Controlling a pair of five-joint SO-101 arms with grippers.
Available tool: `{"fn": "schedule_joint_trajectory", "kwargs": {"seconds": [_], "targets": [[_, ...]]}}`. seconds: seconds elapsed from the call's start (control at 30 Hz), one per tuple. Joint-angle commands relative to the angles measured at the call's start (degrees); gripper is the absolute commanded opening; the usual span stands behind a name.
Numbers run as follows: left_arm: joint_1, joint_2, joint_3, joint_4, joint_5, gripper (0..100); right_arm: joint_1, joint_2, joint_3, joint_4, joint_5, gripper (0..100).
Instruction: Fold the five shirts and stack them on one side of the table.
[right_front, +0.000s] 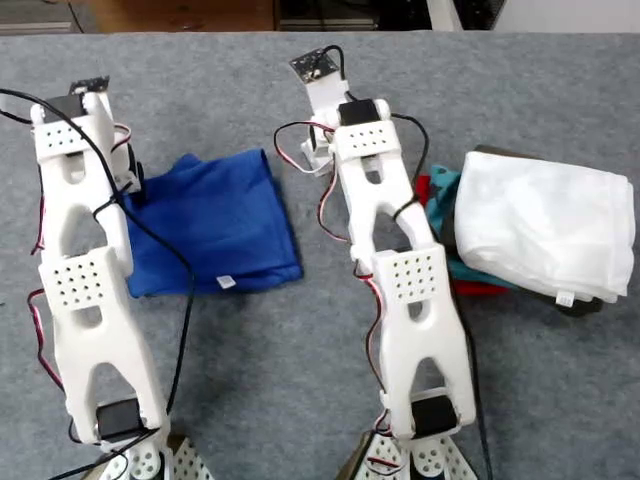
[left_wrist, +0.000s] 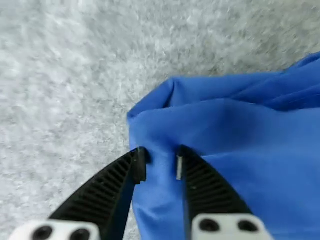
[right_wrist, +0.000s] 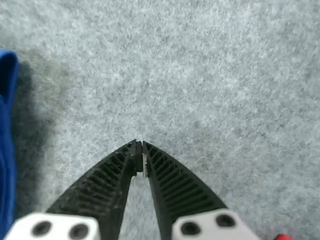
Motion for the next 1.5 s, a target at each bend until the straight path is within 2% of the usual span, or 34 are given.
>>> {"fn": "schedule_joint_trajectory", "kwargs": {"seconds": [0.0, 0.27, 0.47, 0.63, 0.73, 0.8, 0.87, 1.0, 1.13, 1.27, 1.47], "targets": [[-1.85, 0.22, -3.25, -2.55, -0.18, 7, 1.01, -0.22, -2.59, -1.14, -0.44, 0.5], [-6.33, 3.30, -11.60, -3.69, -0.09, 6, 0.75, -0.13, -2.59, -1.14, -0.09, 0.5], [-7.12, 6.81, -12.66, -3.34, 0.09, 6, 0.66, -0.13, -2.59, -1.23, 0.00, 0.5], [-6.86, 6.90, -12.66, -3.34, 6.07, 6, 0.57, -0.13, -2.59, -1.23, 0.00, 0.5], [-6.68, 6.81, -14.86, -2.81, 6.95, 6, -0.40, -0.13, -2.59, -1.05, 1.23, 0.5], [-6.77, 6.81, -19.60, -0.18, 7.03, 8, -1.71, -0.31, -2.51, -0.79, 3.96, 0.5], [-7.03, 6.90, -24.70, 2.55, 7.03, 15, -3.30, -0.66, -2.86, 0.62, 6.07, 0.5], [-8.35, 6.81, -29.89, 2.55, 7.12, 26, -8.22, -1.71, -7.69, 8.79, 10.81, 0.5], [-10.81, 6.81, -31.21, 2.64, 6.86, 26, -14.73, -1.71, -10.95, 11.96, 12.92, 0.5], [-13.80, 6.81, -31.21, 2.64, 6.86, 26, -19.91, 0.57, -11.65, 7.82, 13.01, 0.5], [-15.30, 7.16, -31.21, 2.64, 6.77, 26, -20.79, 5.93, -12.97, 2.99, 12.92, 0.5]]}}
